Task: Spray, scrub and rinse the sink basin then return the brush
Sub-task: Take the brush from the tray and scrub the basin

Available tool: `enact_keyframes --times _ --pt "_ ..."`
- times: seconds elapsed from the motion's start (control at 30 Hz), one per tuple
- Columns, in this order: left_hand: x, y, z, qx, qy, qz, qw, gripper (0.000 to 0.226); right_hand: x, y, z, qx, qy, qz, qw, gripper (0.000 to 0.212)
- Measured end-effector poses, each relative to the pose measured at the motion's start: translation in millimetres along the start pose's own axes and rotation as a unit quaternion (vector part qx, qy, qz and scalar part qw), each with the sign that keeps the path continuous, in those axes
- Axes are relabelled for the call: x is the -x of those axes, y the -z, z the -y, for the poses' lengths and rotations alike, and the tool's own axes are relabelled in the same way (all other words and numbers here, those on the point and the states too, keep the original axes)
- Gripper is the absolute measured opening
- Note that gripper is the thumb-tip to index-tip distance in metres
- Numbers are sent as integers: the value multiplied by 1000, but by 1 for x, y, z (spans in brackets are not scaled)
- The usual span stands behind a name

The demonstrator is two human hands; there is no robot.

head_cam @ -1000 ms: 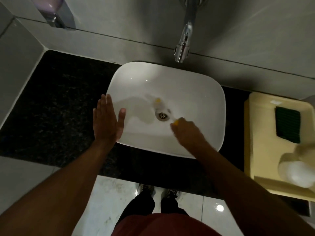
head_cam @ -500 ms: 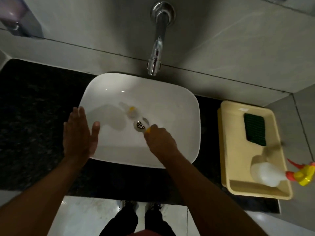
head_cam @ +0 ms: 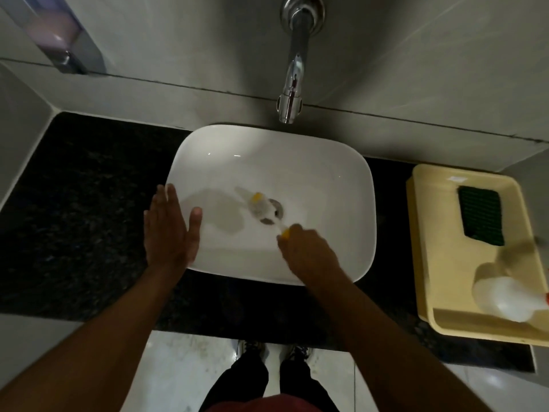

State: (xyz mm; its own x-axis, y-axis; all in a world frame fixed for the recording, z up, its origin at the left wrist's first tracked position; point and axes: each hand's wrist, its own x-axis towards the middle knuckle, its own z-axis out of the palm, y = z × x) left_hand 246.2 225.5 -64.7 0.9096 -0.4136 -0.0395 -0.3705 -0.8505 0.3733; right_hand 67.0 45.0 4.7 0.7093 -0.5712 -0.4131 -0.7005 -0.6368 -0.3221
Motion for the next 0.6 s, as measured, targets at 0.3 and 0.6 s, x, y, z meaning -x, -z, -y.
enact_keyframes --times 0.3,0.6 --pt "1 -1 0 -21 1 0 1000 85 43 -3 -40 -145 -71 50 986 38" --pt "-1 32 -80 101 -14 -111 989 69 29 28 -48 -301 -91 42 948 38"
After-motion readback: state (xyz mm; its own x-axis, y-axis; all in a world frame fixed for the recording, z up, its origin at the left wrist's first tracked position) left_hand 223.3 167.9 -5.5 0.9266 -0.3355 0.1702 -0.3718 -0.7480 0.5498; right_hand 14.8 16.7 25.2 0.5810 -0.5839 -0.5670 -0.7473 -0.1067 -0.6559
